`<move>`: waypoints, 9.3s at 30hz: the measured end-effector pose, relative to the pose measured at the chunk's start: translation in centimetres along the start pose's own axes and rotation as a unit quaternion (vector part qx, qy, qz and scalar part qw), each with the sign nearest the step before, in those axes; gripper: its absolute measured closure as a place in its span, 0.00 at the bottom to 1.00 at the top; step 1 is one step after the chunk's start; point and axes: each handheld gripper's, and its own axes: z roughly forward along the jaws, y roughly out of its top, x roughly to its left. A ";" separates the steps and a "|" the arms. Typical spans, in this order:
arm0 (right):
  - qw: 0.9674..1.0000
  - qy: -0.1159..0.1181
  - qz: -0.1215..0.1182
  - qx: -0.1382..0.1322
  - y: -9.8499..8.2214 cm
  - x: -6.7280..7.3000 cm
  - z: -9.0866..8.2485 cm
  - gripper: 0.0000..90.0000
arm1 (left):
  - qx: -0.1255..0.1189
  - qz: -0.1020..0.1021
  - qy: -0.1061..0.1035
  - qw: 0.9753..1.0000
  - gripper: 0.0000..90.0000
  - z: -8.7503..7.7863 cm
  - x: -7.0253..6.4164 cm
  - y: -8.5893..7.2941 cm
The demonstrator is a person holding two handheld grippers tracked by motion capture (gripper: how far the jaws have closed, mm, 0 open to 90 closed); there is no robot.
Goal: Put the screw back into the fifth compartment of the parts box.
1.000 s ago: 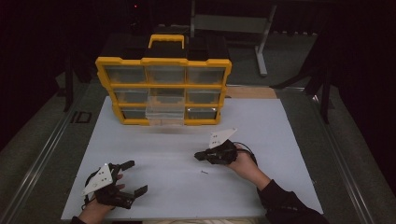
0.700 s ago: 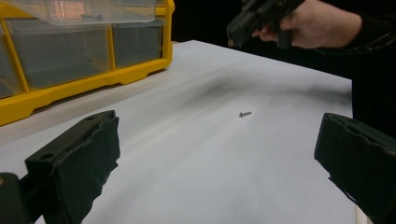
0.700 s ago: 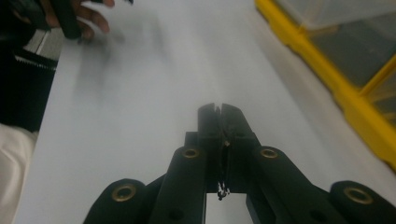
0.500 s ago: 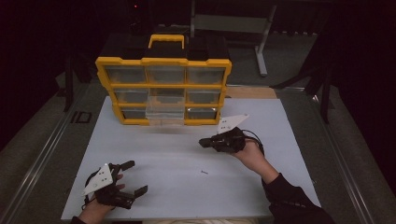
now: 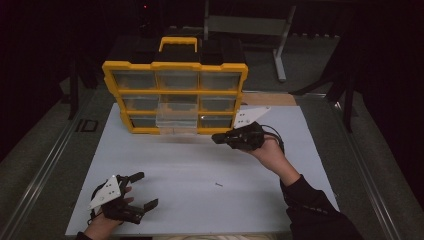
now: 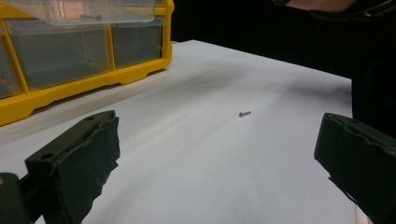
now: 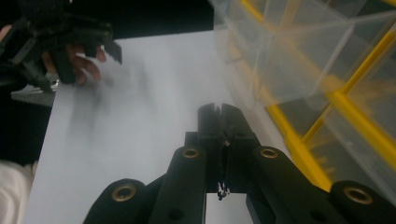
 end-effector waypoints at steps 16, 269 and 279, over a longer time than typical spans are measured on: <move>1.000 -0.006 -0.016 -0.022 4.5 -1.7 0.6 0.97 | -0.002 -0.001 -0.002 1.000 0.01 0.0 0.0 0.0; 0.999 0.008 -0.032 -0.005 9.8 -5.5 4.4 0.97 | 0.003 0.001 -0.010 1.000 0.01 0.4 0.1 0.0; 0.999 0.018 -0.020 0.026 9.3 -6.0 7.3 0.97 | 0.003 0.003 -0.011 1.000 0.02 0.4 0.1 0.0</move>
